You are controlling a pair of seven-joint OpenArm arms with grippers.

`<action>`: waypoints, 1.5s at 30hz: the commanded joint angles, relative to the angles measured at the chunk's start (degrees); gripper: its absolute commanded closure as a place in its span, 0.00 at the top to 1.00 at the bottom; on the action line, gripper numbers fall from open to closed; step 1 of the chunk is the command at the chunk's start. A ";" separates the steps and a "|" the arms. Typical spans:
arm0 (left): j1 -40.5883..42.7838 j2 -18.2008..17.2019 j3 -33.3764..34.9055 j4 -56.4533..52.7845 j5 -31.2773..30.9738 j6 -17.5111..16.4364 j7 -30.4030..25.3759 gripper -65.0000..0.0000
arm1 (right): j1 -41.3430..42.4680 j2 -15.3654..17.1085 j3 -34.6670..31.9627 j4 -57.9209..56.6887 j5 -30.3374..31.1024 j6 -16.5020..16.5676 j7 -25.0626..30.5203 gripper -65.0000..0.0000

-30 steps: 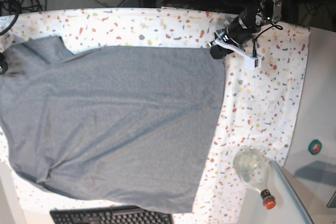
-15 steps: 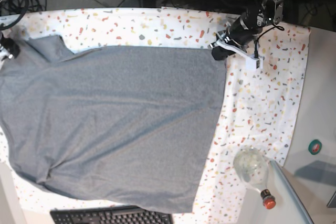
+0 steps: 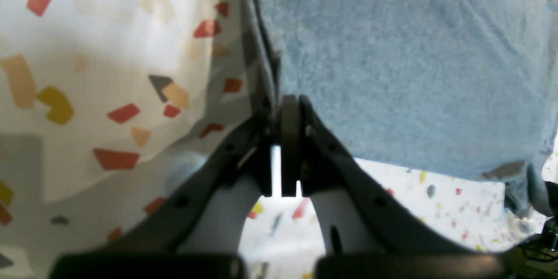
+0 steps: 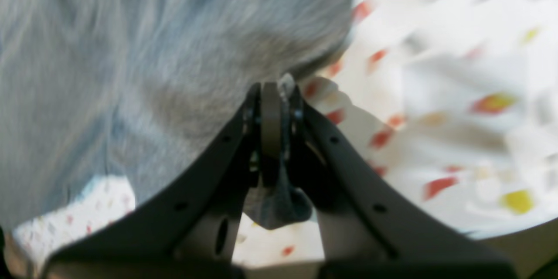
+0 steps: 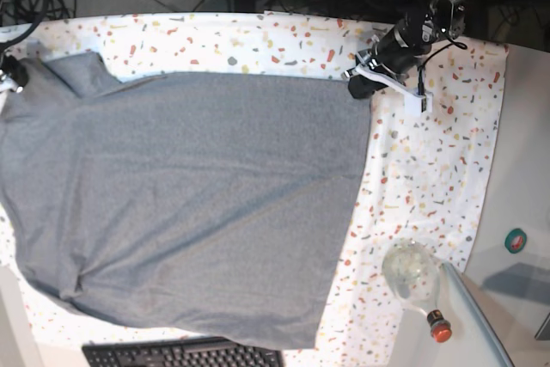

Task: Layout the t-shirt on the table in an organized manner, then fold the t-shirt properly
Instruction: 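Lift the shirt with both grippers and pull it taut between them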

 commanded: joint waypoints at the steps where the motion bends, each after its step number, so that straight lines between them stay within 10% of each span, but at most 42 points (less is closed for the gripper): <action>1: 1.36 -0.36 -0.37 3.05 -0.57 -0.24 -0.87 0.00 | -0.51 1.28 0.33 2.75 0.97 0.33 -0.01 0.00; 12: 4.70 -0.36 -2.84 17.38 -0.31 6.79 -0.69 0.00 | -0.51 -3.12 -0.82 22.44 0.44 -7.85 -5.55 0.00; 20: -11.48 -0.71 0.33 6.92 -0.57 9.78 6.87 0.00 | 12.42 0.14 -8.73 12.06 -6.15 -8.11 -5.11 0.00; 34: -26.25 -0.62 1.91 -7.59 -0.66 9.78 6.78 0.00 | 31.58 0.14 -8.99 -8.95 -24.44 -7.85 4.64 0.00; 45: -30.90 -0.62 2.44 -14.88 -0.22 9.78 0.19 0.00 | 38.61 2.51 -15.15 -23.19 -25.41 -8.03 15.37 0.00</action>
